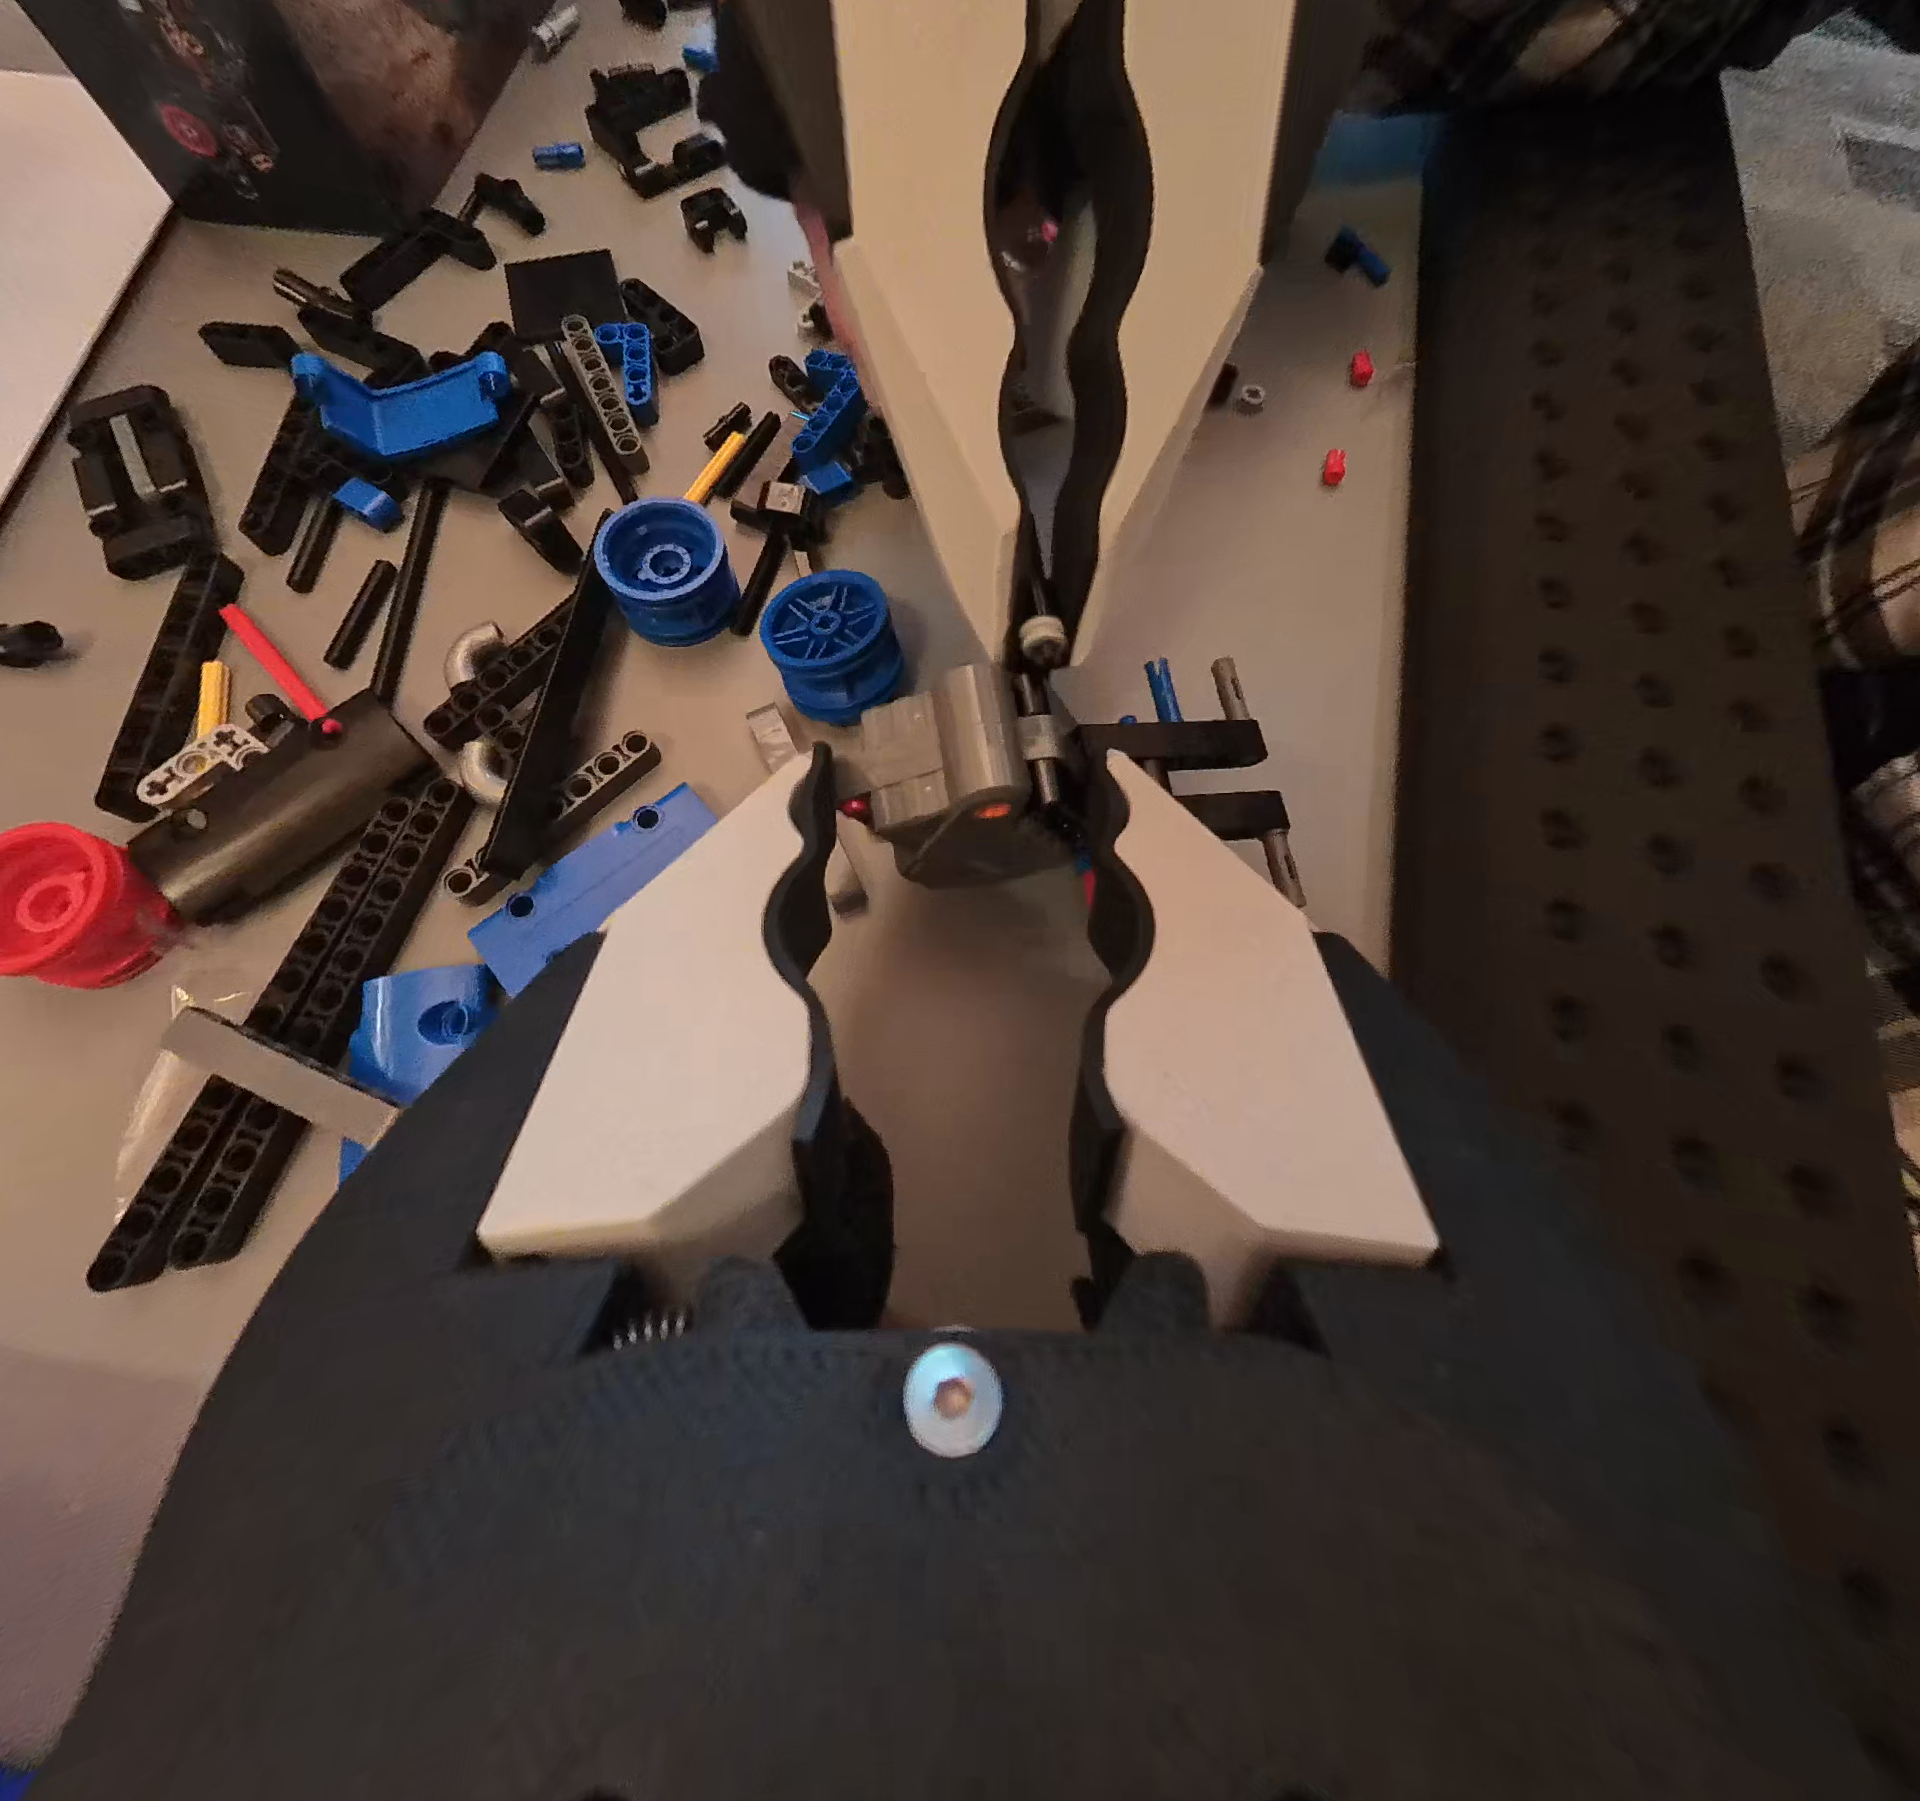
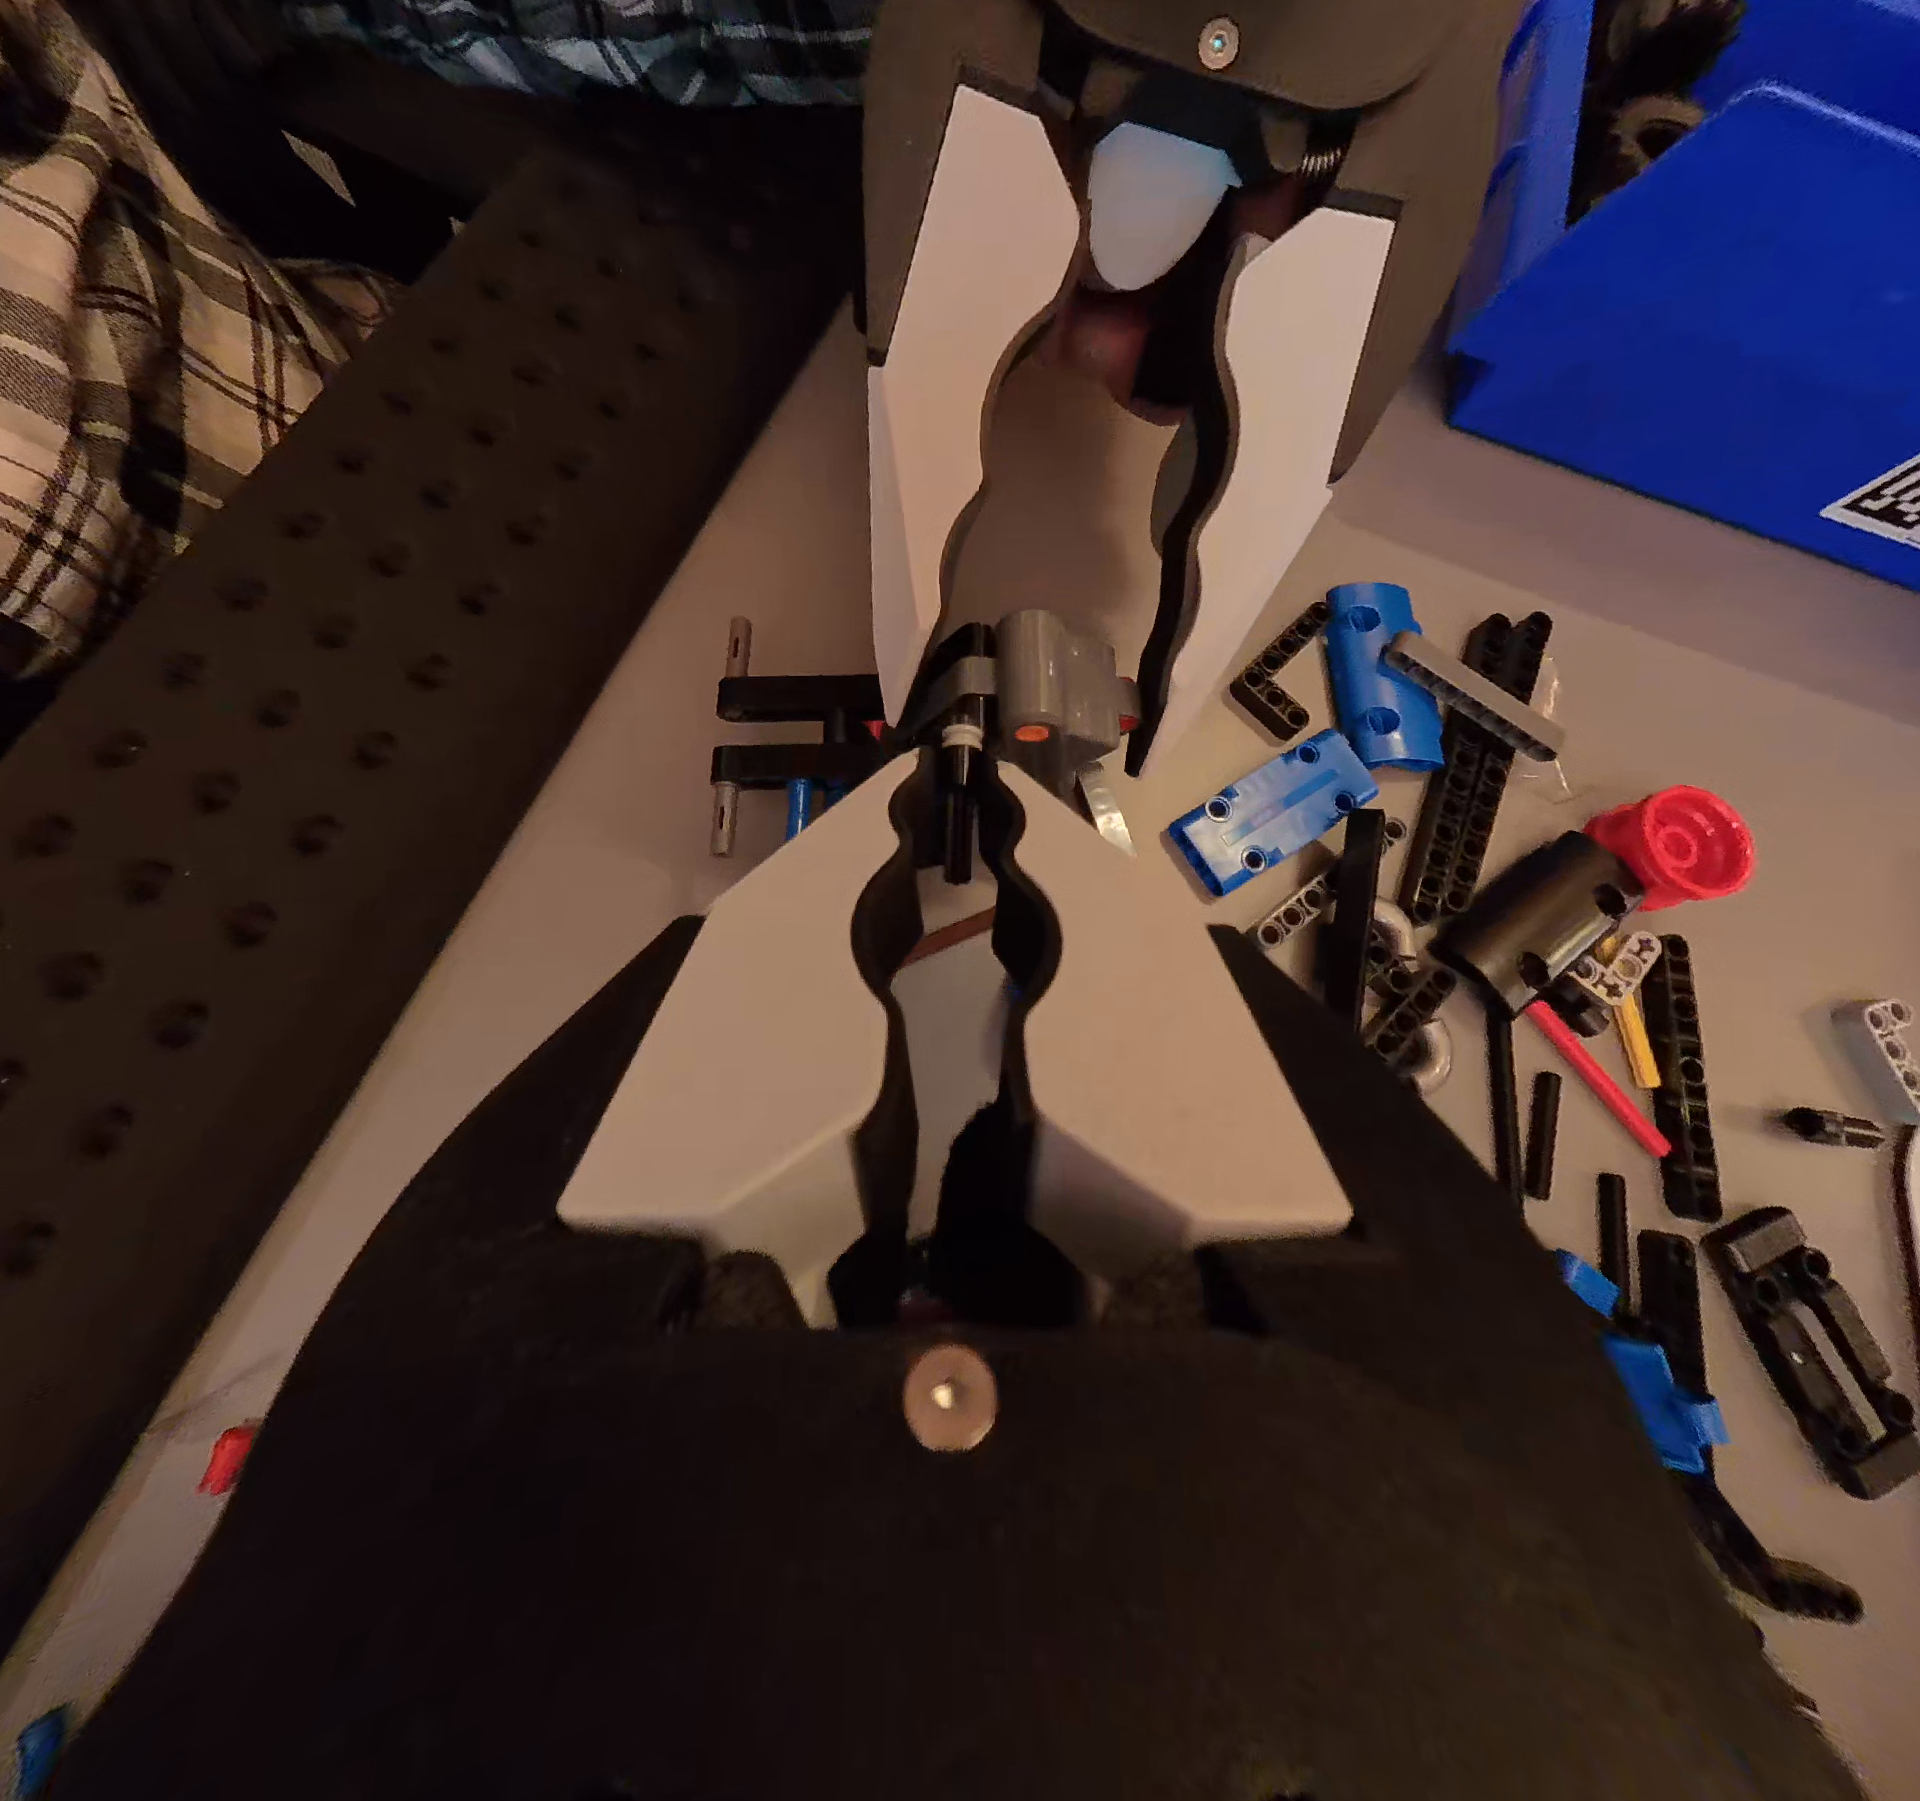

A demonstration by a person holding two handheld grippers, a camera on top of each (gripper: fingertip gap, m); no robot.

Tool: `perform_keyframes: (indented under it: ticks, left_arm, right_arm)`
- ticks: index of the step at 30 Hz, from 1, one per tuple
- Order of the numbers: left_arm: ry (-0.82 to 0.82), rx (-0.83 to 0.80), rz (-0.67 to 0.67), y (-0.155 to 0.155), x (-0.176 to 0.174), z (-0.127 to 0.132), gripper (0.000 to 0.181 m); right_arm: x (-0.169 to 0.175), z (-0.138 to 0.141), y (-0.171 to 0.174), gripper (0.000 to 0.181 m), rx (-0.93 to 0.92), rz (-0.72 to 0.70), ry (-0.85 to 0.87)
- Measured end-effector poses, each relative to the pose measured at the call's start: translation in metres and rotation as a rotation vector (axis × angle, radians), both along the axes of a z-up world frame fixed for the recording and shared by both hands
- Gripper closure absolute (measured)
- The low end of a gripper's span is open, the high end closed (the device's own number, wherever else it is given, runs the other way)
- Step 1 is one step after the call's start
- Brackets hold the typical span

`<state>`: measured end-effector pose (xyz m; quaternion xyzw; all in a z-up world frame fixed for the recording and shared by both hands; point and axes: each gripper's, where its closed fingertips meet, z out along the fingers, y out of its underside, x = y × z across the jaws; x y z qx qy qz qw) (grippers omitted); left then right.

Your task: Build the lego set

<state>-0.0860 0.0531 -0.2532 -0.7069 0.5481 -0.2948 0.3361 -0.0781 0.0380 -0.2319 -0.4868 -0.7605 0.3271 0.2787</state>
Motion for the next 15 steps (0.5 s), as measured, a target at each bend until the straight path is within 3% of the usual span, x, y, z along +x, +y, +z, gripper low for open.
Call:
perform_keyframes:
  ticks: [15]
  left_arm:
    - [-0.07, 0.053, -0.008, 0.003, 0.0, 0.013, 0.139]
  right_arm:
    - [-0.002, -0.001, 0.002, 0.176, 0.003, -0.005, -0.003]
